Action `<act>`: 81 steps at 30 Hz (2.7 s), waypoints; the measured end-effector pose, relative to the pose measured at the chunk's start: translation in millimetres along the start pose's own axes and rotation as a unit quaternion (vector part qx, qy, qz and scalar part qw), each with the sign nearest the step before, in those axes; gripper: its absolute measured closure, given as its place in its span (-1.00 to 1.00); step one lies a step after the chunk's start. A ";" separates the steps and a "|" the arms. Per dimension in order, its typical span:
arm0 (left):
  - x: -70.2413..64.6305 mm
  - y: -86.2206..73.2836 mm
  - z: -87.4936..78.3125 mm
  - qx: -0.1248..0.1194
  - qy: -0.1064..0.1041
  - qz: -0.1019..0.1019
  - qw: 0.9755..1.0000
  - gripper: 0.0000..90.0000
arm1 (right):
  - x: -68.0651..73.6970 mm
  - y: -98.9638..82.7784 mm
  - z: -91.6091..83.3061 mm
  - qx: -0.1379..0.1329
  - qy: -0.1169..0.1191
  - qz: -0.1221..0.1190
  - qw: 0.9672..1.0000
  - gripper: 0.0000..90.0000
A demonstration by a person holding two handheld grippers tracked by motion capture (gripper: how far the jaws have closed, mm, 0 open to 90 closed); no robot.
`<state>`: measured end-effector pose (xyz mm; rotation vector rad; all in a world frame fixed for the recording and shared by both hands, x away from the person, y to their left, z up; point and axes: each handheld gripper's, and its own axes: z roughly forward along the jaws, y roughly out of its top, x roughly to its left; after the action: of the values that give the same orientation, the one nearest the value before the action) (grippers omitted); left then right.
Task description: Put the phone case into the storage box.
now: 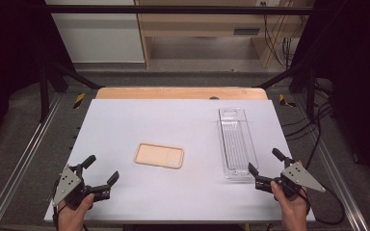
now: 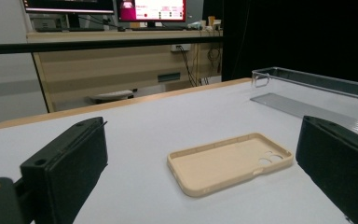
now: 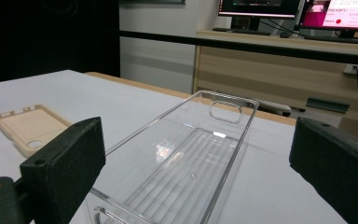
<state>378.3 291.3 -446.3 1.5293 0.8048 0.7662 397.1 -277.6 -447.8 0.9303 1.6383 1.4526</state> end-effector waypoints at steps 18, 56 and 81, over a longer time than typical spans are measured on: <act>-6.2 15.6 17.6 0.058 0.009 -0.013 0.998 -0.96 | -2.6 -2.2 -4.7 -0.002 -0.022 -0.002 1.000 -0.95; -54.6 28.3 139.9 0.178 -0.035 0.009 0.983 -0.95 | -1.3 -3.9 -3.0 0.001 -0.029 -0.006 1.000 -0.95; -85.6 8.9 172.6 0.256 -0.052 0.020 0.965 -0.14 | -2.1 -4.4 -3.6 0.003 -0.029 -0.003 1.000 -0.95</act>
<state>476.3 125.5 -456.7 2.0329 0.9429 0.5194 394.6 -281.5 -451.8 0.9607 1.6015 1.4043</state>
